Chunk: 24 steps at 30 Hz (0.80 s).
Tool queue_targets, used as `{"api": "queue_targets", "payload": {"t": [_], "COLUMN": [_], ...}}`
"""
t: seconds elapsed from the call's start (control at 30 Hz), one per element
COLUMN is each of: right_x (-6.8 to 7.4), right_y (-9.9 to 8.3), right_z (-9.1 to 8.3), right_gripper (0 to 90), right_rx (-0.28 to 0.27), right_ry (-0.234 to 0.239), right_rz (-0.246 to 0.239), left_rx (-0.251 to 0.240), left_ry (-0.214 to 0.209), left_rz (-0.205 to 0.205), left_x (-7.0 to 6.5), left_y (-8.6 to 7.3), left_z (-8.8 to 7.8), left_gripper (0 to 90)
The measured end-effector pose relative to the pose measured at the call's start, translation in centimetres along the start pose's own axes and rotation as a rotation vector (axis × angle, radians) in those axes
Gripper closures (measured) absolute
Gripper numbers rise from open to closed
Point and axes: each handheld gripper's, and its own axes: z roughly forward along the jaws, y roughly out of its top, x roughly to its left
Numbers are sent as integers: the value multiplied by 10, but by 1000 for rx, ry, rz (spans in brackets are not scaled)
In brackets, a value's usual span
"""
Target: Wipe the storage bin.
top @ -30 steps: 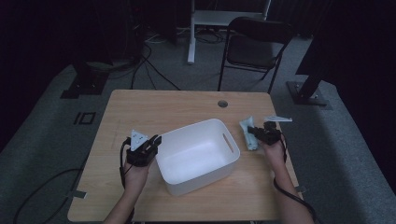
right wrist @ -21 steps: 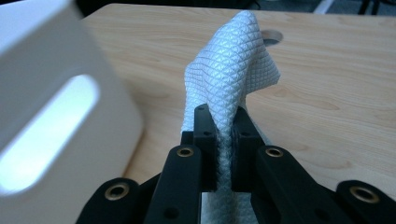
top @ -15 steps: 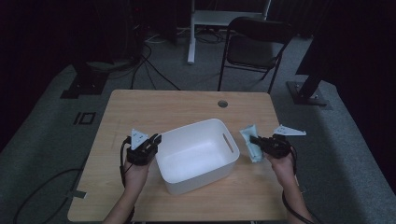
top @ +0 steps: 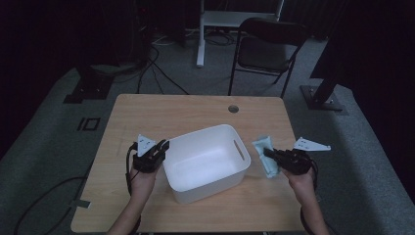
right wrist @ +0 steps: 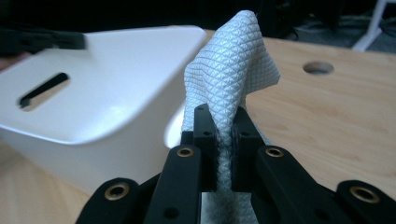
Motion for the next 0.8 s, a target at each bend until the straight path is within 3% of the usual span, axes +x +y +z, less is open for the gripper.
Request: {"api": "queue_targets", "payload": {"t": [0.23,0.37,0.8], "right_x": [21,26,32], "right_y": [15,16,8], "right_z": [-10,-8,15], "right_gripper": [841,840,839], "right_rx": [-40,-33,42], "right_ry": [75,112,121], "right_rz": [-59,-66,-68], "left_rx": [-1,-1,-1], "left_ry": [3,1,2], "left_rz": [3,2,2], "left_x": [0,0,0], "left_y": [0,0,0], "left_z": [0,0,0], "left_gripper": [805,804,804]}}
